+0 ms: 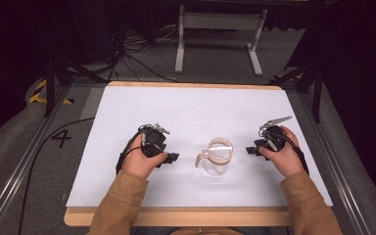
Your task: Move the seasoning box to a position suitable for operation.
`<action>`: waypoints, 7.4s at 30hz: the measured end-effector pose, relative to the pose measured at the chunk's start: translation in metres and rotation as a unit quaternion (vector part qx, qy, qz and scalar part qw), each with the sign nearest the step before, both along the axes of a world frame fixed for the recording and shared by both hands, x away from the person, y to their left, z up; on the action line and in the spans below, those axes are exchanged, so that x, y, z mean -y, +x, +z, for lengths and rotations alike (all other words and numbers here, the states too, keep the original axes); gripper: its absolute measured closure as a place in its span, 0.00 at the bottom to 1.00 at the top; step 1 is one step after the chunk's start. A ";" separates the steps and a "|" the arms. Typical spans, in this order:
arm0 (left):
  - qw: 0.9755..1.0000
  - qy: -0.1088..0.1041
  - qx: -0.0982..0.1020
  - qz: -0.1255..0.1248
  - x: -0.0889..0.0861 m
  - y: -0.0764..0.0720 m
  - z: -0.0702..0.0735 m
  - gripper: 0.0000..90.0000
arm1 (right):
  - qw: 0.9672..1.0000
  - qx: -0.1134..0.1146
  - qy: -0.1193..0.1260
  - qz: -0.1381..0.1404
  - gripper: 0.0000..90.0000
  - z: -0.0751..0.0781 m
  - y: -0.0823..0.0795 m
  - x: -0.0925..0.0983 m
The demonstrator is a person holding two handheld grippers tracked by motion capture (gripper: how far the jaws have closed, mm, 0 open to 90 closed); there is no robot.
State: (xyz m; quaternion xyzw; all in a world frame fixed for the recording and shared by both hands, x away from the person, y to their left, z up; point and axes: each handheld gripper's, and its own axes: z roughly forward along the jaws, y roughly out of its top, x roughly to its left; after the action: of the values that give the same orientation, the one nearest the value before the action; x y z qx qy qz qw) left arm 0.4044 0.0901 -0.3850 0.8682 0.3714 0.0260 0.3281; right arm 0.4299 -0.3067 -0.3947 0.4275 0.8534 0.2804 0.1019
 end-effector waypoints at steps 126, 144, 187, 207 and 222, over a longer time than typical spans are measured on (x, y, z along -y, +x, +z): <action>0.993 -0.095 0.067 -0.031 -0.029 -0.007 0.002 0.95 | 0.972 0.053 0.041 0.226 1.00 -0.011 -0.052 -0.093; 0.992 -0.066 0.101 -0.047 -0.007 0.013 -0.017 1.00 | 0.983 0.077 0.054 0.158 1.00 0.001 -0.047 -0.043; 0.985 -0.101 0.080 -0.112 0.038 0.043 -0.025 1.00 | 0.993 0.080 0.080 0.033 1.00 0.001 -0.069 0.040; 0.971 -0.174 0.136 -0.096 0.035 0.024 0.020 0.99 | 0.991 0.077 0.077 0.075 1.00 -0.001 -0.071 0.011; 0.973 -0.169 0.122 -0.093 0.040 0.030 0.011 1.00 | 0.980 0.078 0.093 0.159 1.00 0.000 -0.083 -0.045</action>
State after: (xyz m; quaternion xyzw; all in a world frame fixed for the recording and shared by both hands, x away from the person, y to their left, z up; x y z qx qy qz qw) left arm 0.4342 0.0498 -0.3737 0.8209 0.2450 0.0382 0.5144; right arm 0.3472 -0.2613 -0.3943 0.2706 0.8702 0.4034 0.0822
